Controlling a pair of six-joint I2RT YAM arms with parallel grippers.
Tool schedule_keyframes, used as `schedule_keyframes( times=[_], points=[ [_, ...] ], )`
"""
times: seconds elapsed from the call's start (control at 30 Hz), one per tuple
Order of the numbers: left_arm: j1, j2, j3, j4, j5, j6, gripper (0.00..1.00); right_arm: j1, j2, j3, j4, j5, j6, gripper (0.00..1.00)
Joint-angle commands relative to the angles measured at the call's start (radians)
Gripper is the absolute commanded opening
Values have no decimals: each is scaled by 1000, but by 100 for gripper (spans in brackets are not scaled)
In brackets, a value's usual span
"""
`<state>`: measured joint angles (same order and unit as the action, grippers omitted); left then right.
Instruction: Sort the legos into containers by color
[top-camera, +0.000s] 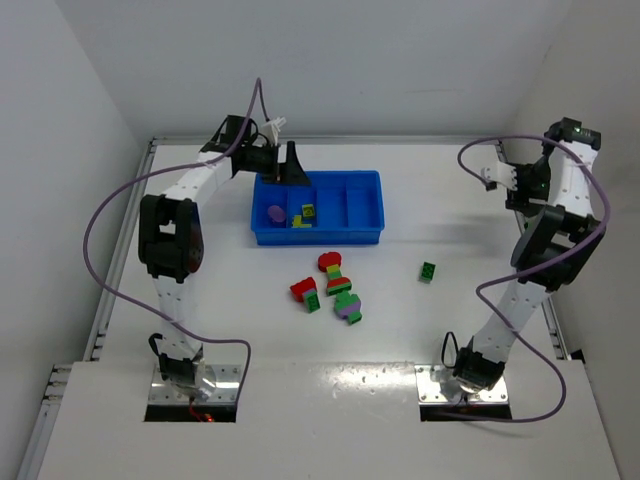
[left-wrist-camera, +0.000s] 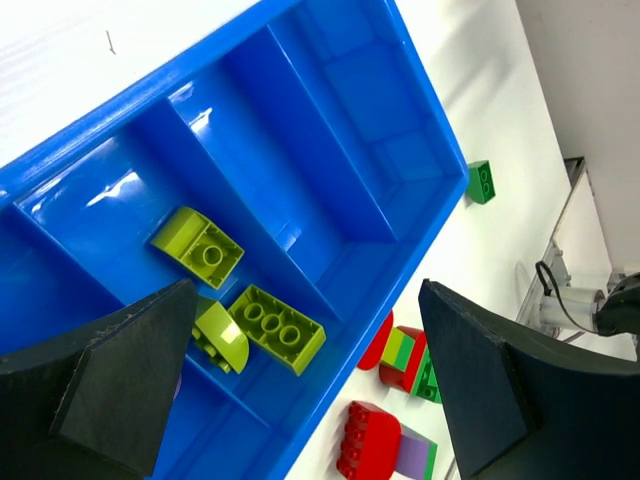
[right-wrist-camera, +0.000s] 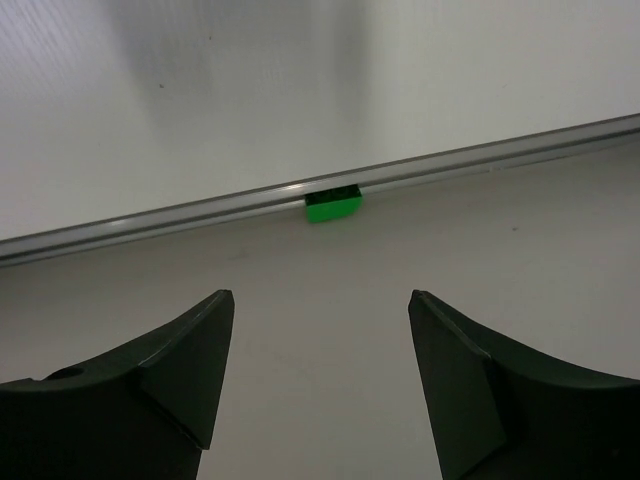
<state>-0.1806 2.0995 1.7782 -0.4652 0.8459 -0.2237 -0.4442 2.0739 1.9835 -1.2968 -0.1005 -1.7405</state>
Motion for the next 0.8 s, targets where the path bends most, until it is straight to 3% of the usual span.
schedule_keyframes(
  times=[0.0, 0.13, 0.4, 0.77],
  points=[
    [-8, -15, 67, -38, -16, 30, 100, -50, 29, 41, -98, -33, -140, 71],
    [-8, -15, 150, -108, -68, 66, 100, -86, 55, 22, -108, -54, -178, 71],
    [-30, -15, 171, -159, -160, 113, 100, -168, 98, -24, -99, -54, -286, 70],
    [-48, -15, 181, -177, -203, 153, 100, -177, 169, -64, -26, 7, -318, 70]
  ],
)
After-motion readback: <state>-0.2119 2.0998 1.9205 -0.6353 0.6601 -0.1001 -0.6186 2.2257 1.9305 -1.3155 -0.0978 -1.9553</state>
